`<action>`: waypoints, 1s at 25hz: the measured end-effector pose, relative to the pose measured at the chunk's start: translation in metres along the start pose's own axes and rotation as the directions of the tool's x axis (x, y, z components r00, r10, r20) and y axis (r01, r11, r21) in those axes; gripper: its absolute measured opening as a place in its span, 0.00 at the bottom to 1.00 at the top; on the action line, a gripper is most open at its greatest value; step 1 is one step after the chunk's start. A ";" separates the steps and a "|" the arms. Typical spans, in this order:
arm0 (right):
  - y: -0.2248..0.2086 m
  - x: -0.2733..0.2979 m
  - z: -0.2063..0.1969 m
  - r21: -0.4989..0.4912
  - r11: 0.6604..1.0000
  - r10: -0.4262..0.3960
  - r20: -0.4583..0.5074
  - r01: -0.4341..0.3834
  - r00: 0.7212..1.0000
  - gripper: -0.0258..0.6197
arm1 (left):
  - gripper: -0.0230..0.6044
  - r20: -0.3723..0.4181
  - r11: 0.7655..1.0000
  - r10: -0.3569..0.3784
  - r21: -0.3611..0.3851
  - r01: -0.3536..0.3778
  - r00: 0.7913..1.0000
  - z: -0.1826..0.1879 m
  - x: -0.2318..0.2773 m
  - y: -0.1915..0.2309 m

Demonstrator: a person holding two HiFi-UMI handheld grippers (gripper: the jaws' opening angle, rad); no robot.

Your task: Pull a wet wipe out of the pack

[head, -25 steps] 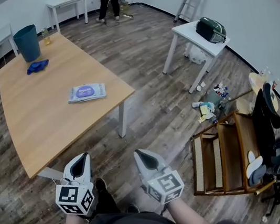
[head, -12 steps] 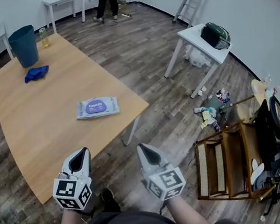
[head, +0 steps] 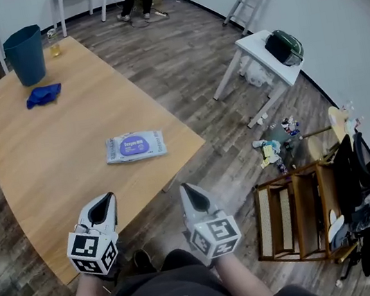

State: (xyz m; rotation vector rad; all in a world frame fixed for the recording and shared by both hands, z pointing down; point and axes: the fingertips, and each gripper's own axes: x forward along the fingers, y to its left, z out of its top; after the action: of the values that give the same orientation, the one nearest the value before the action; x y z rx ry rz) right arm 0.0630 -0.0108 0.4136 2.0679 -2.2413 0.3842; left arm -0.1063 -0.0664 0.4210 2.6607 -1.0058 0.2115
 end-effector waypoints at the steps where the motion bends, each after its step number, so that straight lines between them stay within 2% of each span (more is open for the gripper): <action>1: 0.000 0.003 -0.001 -0.001 1.000 -0.001 -0.004 0.001 1.000 0.03 | 0.07 0.000 1.000 0.001 -0.001 -0.001 1.000 0.000 0.002 0.004; 8: 0.004 0.038 0.002 -0.016 1.000 0.017 -0.010 -0.017 1.000 0.03 | 0.07 -0.005 1.000 -0.010 -0.006 0.010 1.000 -0.003 0.023 0.023; 17: -0.006 0.106 0.010 -0.028 0.995 0.100 -0.029 -0.101 0.995 0.03 | 0.07 -0.064 0.997 0.044 0.070 -0.039 0.997 -0.008 0.071 0.045; 21: -0.020 0.133 0.014 -0.024 0.992 0.123 -0.041 -0.124 0.992 0.03 | 0.07 -0.075 0.996 0.062 0.064 -0.058 0.995 -0.009 0.096 0.054; 25: -0.032 0.161 0.009 -0.029 0.987 0.156 -0.078 -0.159 0.985 0.03 | 0.07 -0.125 0.994 0.087 0.070 -0.078 0.988 -0.019 0.126 0.067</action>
State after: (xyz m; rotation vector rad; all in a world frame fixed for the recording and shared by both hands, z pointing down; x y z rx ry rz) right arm 0.0804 -0.1709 0.4439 1.8334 -2.3562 0.4219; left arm -0.0579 -0.1869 0.4827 2.6265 -1.0861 0.4338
